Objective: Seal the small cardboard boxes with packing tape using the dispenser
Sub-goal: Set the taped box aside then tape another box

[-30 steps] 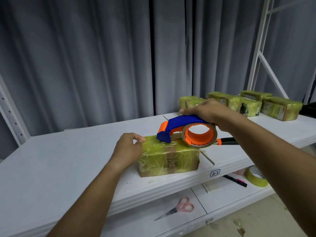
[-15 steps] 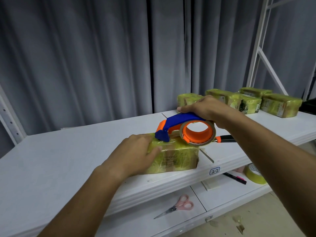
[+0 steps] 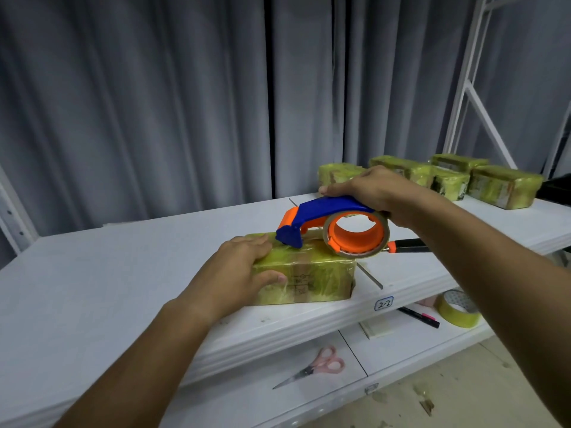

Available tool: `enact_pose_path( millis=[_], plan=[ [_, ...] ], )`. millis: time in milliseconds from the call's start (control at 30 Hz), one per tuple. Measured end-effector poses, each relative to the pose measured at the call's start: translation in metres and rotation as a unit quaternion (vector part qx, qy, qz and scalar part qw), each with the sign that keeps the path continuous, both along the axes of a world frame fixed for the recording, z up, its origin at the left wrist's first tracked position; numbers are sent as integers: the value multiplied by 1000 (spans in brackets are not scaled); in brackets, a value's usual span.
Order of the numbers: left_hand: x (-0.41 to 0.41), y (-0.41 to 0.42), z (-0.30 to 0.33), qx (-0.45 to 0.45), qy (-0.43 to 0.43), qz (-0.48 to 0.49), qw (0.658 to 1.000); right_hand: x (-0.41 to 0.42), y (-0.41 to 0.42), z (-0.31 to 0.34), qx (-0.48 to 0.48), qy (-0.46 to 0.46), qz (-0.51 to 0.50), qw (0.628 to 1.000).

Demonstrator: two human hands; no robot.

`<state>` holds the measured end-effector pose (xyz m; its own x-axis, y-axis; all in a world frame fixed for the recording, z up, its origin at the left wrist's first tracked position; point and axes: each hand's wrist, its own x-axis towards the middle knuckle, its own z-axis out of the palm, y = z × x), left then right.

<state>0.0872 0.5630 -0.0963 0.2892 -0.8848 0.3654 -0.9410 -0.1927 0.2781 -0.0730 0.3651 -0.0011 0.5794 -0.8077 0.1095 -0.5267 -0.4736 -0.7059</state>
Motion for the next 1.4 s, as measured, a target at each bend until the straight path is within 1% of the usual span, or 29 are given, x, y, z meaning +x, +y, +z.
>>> enact_pose_path(
  millis=[300, 667, 800, 900, 1033, 1133, 1300, 1400],
  plan=[
    [4, -3, -2, -25, 24, 2, 999, -3, -6, 1, 46, 6, 21, 999],
    [7, -8, -4, -27, 67, 21, 997, -9, -8, 1, 39, -3, 11, 999],
    [6, -8, -2, -21, 80, 34, 996, -9, -3, 0, 17, -8, 5, 1000],
    [-2, -8, 2, 9, 48, 35, 998, -9, -2, -4, 0, -25, 2, 1000],
    [-13, -11, 8, 60, -17, 86, 994, -12, 1, -5, 8, -43, 5, 999],
    [-20, -11, 11, 78, -71, 70, 992, -13, 2, -4, 14, -53, 13, 998],
    [-17, -9, 13, 98, -73, 82, 989, -20, 0, 0, 22, -40, 31, 999],
    [-15, -7, 11, 98, -58, 91, 989, -41, -9, 8, 62, -40, 29, 997]
  ],
)
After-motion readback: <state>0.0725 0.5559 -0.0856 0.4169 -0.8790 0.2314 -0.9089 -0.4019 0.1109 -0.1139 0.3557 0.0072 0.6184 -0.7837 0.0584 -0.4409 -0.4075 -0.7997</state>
